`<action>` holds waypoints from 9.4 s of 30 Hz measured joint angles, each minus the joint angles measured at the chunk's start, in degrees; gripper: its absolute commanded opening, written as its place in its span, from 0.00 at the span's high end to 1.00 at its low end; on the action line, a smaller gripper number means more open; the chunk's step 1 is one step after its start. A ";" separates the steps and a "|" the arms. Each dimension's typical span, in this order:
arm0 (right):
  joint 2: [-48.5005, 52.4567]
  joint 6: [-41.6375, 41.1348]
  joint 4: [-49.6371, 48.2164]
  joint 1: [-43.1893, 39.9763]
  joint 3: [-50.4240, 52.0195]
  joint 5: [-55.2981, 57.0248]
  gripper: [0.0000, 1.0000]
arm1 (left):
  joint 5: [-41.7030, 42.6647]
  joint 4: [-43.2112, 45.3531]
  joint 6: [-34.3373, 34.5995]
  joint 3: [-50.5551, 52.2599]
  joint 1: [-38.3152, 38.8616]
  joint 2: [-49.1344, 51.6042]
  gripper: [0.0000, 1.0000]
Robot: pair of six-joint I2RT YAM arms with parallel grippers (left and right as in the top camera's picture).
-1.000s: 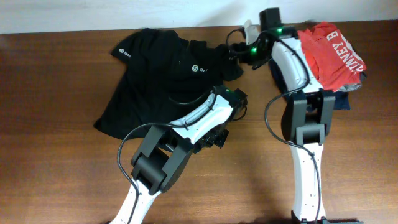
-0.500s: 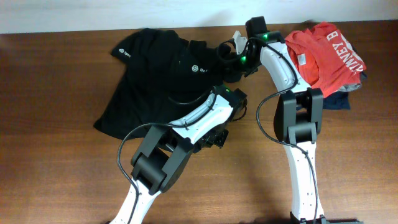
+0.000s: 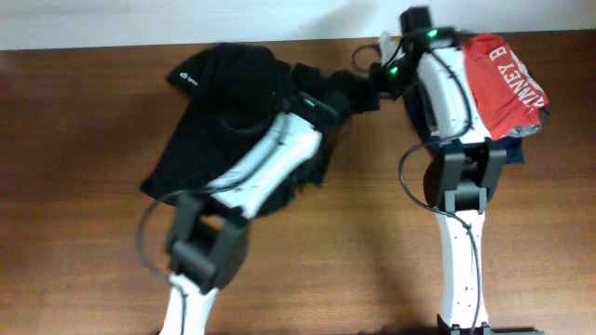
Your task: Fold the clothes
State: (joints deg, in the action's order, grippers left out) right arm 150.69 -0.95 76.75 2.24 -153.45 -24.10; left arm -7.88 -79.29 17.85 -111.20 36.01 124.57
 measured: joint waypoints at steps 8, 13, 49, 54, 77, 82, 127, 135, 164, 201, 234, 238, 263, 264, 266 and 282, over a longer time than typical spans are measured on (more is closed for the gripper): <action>-5.03 1.70 18.53 -0.61 -23.32 1.05 0.96 | -8.48 0.92 0.00 -3.80 -12.02 -21.81 0.99; -14.36 2.03 20.22 -0.61 -24.81 2.51 0.96 | -12.92 6.97 0.00 -3.93 -18.18 -30.62 0.99; -76.72 -0.55 20.22 -0.59 10.73 8.46 0.96 | -19.21 1.60 -6.80 -5.16 -25.94 -61.57 0.99; -76.08 -0.55 20.22 -0.61 21.55 7.19 0.96 | -19.61 -4.04 -4.39 -4.13 -26.03 -58.49 0.99; -40.00 1.20 -9.38 4.26 40.24 7.30 0.96 | -22.29 19.82 1.31 10.49 -26.80 -23.34 0.99; -31.87 1.20 -16.92 4.31 40.50 7.41 0.96 | -22.86 29.81 0.31 10.64 -29.33 -15.02 0.99; -29.55 1.38 2.69 3.58 45.66 7.74 0.47 | -15.06 17.33 -4.59 10.82 -36.15 -1.64 0.44; -29.68 1.38 5.38 3.56 44.22 7.74 0.48 | -15.04 11.96 -4.79 9.42 -36.15 -1.88 0.30; -60.35 -4.83 19.34 8.24 44.61 14.05 0.46 | -4.00 -4.92 -0.96 6.14 -36.15 -31.87 0.01; -63.10 -27.58 -20.92 32.04 104.94 9.62 0.39 | 1.95 22.67 3.06 58.93 -36.15 -33.20 0.02; -63.10 -29.62 -28.11 35.19 112.50 9.25 0.59 | 4.50 36.74 6.27 68.26 -36.37 -35.32 0.77; -63.10 -30.32 -30.12 35.19 112.50 9.22 0.63 | 4.46 36.89 6.10 68.35 -36.37 -35.32 0.93; -77.40 -25.57 -7.87 24.41 100.65 10.05 0.96 | 4.07 21.62 4.87 58.27 -36.37 -38.73 0.99; -78.53 -25.64 -6.69 24.41 100.48 10.05 0.96 | 4.07 21.35 4.63 58.05 -36.37 -39.98 1.00; -80.13 -25.79 -4.81 24.41 100.39 10.03 0.96 | 4.07 20.70 4.26 57.86 -36.37 -42.69 1.00; -83.67 -26.01 -14.71 24.41 97.48 20.09 0.96 | 4.02 28.39 4.02 57.70 -36.37 -53.90 1.00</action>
State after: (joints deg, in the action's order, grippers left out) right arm 67.02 -26.96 62.04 26.65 -55.96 -4.01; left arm -3.86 -50.89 21.87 -53.49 -0.36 70.67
